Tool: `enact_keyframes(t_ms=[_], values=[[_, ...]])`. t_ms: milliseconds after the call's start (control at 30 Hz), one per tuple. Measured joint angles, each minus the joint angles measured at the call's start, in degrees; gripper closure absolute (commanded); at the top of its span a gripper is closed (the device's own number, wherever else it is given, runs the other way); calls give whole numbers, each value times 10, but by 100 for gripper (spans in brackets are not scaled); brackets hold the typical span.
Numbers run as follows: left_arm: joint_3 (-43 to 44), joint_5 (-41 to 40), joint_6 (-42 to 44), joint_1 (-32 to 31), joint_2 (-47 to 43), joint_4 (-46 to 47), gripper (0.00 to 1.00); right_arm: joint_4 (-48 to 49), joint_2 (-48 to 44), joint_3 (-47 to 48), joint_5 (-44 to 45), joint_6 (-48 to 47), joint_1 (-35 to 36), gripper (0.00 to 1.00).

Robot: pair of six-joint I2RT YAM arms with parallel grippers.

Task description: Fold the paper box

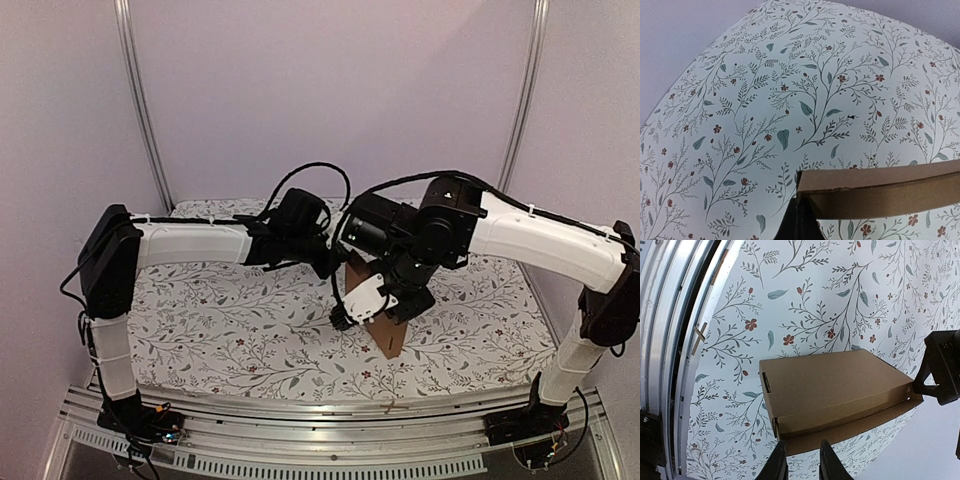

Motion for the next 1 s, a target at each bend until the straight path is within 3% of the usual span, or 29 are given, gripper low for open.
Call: enact_keyframes(t_ms=[200, 533, 833, 1000], values=[[0, -1, 0, 0, 0, 0, 100, -5, -10, 16, -57, 9, -45, 68], [0, -2, -2, -1, 0, 1, 100, -3, -30, 23, -148, 126, -200, 68], [-1, -4, -2, -2, 0, 2, 100, 8, -5, 6, -226, 203, -241, 67], [-1, -5, -2, -2, 0, 2, 100, 26, 18, 3, -264, 243, -249, 72]])
